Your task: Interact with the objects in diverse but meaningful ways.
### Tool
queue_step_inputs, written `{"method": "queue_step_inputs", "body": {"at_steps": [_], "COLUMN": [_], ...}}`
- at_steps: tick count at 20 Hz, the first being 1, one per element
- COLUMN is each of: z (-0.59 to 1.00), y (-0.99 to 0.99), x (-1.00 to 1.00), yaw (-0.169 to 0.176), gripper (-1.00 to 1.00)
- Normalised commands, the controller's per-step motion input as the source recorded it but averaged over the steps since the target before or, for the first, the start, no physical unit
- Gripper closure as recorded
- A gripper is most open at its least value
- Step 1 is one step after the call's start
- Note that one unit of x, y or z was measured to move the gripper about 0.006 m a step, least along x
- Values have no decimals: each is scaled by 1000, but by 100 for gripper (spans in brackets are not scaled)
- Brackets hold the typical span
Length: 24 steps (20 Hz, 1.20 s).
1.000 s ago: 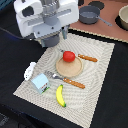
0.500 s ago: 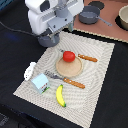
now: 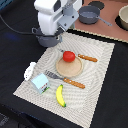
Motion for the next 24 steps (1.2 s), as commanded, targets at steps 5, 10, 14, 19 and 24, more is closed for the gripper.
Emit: {"method": "queue_step_inputs", "body": {"at_steps": [5,10,14,19,24], "z": [151,48,-139,-134,-73], "y": [-86,-21,-43,-104,-168], "x": [925,755,371,167,138], "yaw": [10,39,103,72,32], "gripper": [-100,-100,-100,-100,-100]}}
